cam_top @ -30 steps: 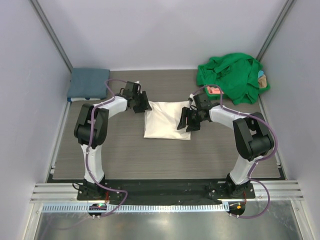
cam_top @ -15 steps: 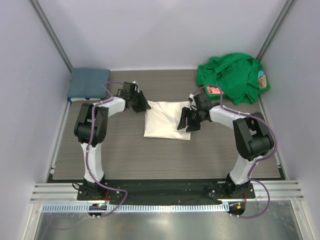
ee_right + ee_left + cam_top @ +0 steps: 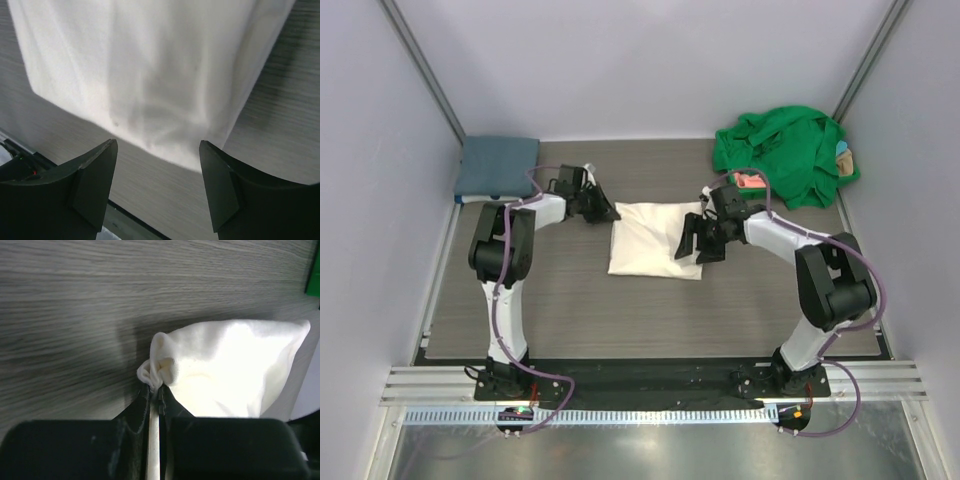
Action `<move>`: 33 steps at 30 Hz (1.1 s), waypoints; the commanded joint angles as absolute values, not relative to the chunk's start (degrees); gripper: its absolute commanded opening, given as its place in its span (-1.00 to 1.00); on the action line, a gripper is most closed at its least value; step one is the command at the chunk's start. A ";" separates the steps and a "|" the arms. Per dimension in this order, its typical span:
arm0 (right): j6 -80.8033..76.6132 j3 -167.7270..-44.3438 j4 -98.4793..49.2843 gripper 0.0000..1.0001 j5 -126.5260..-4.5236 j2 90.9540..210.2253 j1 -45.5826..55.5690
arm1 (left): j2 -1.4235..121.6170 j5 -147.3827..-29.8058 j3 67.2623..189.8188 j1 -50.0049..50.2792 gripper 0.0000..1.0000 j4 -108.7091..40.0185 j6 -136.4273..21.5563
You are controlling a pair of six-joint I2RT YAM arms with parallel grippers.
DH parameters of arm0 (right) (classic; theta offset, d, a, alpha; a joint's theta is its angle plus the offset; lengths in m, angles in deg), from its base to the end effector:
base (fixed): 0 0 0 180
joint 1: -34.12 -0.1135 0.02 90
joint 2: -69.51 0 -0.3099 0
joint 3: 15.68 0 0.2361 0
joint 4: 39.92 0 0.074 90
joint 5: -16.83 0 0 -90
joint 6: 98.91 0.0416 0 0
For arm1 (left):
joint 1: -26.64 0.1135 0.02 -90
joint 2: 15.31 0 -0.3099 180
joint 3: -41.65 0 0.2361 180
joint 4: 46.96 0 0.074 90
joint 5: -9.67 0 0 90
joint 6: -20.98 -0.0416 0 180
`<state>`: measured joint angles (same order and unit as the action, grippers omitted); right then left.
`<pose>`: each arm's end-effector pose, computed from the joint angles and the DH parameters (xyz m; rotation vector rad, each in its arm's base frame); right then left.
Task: Fold and stack the t-shirts
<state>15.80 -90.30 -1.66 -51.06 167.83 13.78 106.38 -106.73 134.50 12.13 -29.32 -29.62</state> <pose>0.3077 0.1308 0.2259 -0.0291 2.7413 0.7561 0.4467 -0.1347 0.1826 -0.3094 2.4852 -0.9724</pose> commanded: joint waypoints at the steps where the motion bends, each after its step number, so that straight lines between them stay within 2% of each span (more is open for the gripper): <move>1: 17.19 -91.65 1.61 0.46 -52.16 158.12 12.85 | 100.19 -105.75 134.50 15.29 -0.99 -23.20 -33.59; 5: 17.37 -92.63 3.89 0.60 -52.08 149.77 12.76 | 97.99 -103.01 139.94 17.84 -0.99 -15.82 -36.40; 15: 15.96 -96.67 8.47 0.62 -47.68 144.83 12.85 | 99.74 -92.56 163.49 21.62 -0.99 7.02 -47.39; 24: 15.53 -96.49 8.38 0.63 -45.74 144.83 12.76 | 103.08 -88.77 180.89 26.19 -0.99 17.84 -52.05; 33: 15.61 -96.58 8.38 0.63 -44.52 144.83 12.41 | 101.50 -86.31 186.71 29.27 -0.99 18.82 -54.95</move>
<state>16.43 -94.93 8.39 -46.14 145.65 12.82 102.99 -87.34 182.82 28.42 18.39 -52.94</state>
